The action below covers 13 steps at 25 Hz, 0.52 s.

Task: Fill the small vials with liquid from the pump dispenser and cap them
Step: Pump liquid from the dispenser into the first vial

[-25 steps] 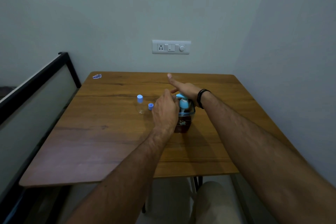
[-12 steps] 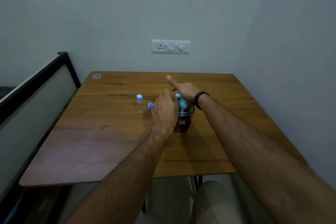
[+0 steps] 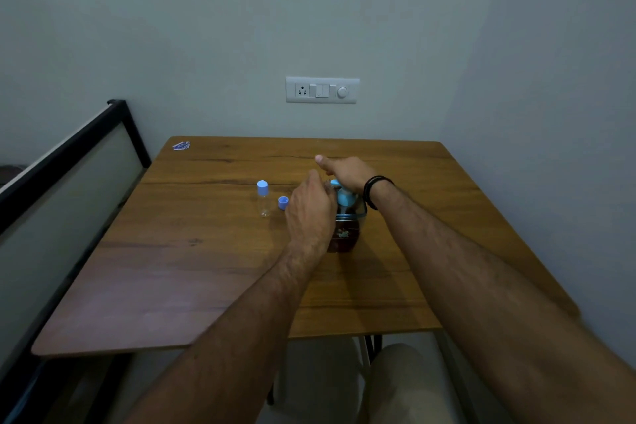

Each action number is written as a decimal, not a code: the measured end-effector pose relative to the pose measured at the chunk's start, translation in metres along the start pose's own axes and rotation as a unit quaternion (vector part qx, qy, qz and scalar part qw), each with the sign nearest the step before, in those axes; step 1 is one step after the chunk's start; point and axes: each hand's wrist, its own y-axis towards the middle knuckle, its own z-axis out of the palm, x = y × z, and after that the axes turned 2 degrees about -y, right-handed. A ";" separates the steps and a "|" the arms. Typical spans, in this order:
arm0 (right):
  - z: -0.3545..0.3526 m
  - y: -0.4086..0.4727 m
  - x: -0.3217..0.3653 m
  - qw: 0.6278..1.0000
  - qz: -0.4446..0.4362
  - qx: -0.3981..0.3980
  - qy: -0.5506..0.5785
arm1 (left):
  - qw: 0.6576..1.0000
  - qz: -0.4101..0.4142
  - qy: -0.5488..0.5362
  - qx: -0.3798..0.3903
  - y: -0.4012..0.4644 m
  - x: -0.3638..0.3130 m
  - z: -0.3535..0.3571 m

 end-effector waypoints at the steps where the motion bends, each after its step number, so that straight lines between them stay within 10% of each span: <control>1: 0.000 0.000 0.000 1.000 -0.002 0.001 -0.003 | 1.000 0.001 -0.001 0.001 0.001 0.001 0.001; 13: -0.005 -0.008 0.004 1.000 -0.006 0.022 -0.007 | 1.000 -0.004 -0.007 0.004 -0.001 0.000 -0.001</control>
